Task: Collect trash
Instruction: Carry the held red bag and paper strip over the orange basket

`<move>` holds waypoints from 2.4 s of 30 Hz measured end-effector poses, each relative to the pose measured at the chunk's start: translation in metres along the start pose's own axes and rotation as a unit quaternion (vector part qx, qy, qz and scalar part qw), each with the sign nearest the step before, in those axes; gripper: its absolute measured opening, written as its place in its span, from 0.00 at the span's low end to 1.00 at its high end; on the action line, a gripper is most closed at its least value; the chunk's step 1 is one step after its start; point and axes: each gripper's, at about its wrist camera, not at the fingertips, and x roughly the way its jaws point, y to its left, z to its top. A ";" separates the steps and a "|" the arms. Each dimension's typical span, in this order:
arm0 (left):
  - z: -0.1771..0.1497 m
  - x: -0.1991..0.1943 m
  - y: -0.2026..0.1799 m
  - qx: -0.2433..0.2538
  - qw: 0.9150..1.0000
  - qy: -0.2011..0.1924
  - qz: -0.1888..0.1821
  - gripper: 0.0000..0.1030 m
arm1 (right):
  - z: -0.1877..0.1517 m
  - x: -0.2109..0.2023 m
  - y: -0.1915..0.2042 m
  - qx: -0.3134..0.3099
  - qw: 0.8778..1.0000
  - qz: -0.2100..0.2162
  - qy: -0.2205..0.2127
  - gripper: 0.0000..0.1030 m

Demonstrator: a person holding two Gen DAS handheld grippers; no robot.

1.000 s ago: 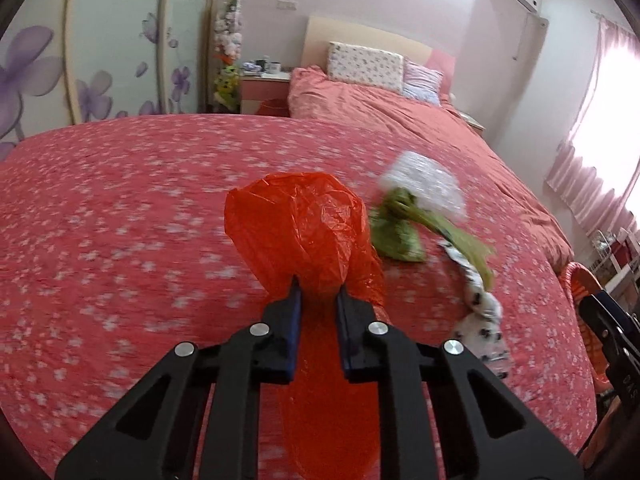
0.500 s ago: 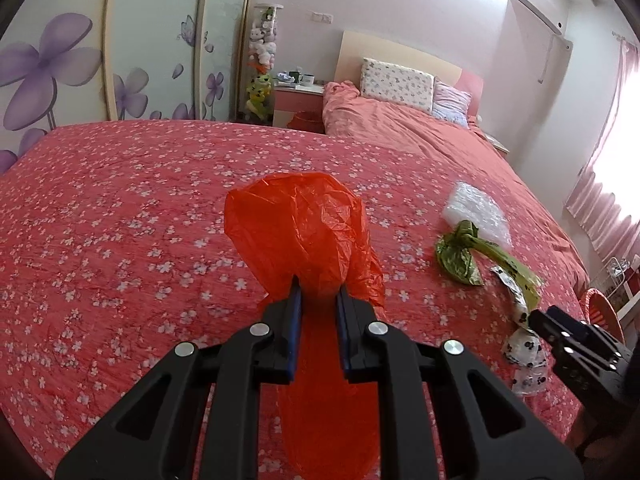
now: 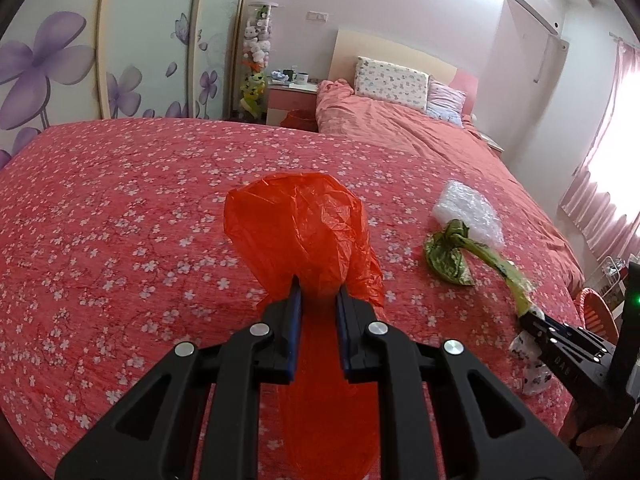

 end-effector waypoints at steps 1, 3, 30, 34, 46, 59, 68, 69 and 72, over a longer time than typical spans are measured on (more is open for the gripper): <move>0.000 -0.001 -0.003 0.002 1.000 -0.001 -0.002 0.15 | 0.000 -0.003 -0.005 0.004 1.000 -0.005 -0.006 0.16; 0.001 -0.003 -0.009 0.007 1.000 -0.003 -0.005 0.15 | -0.001 -0.010 -0.016 0.009 1.000 -0.014 -0.020 0.16; -0.004 -0.043 -0.128 0.090 0.991 -0.038 -0.094 0.15 | -0.010 -0.131 -0.095 0.058 0.985 -0.040 -0.157 0.16; -0.007 -0.047 -0.149 0.106 0.987 -0.040 -0.115 0.15 | -0.014 -0.142 -0.108 0.066 0.983 -0.046 -0.166 0.16; -0.021 -0.050 -0.207 0.146 0.975 -0.037 -0.165 0.15 | -0.030 -0.160 -0.148 0.092 0.977 -0.065 -0.180 0.16; -0.039 -0.045 -0.270 0.172 0.960 -0.022 -0.220 0.15 | -0.057 -0.176 -0.211 0.140 0.965 -0.101 -0.196 0.16; -0.056 -0.037 -0.322 0.195 0.945 -0.002 -0.263 0.15 | -0.073 -0.176 -0.253 0.167 0.960 -0.119 -0.191 0.16; -0.058 -0.036 -0.330 0.199 0.943 0.001 -0.268 0.15 | -0.074 -0.176 -0.257 0.170 0.959 -0.121 -0.190 0.16; -0.063 -0.032 -0.344 0.205 0.938 0.008 -0.278 0.15 | -0.079 -0.175 -0.274 0.181 0.957 -0.126 -0.188 0.16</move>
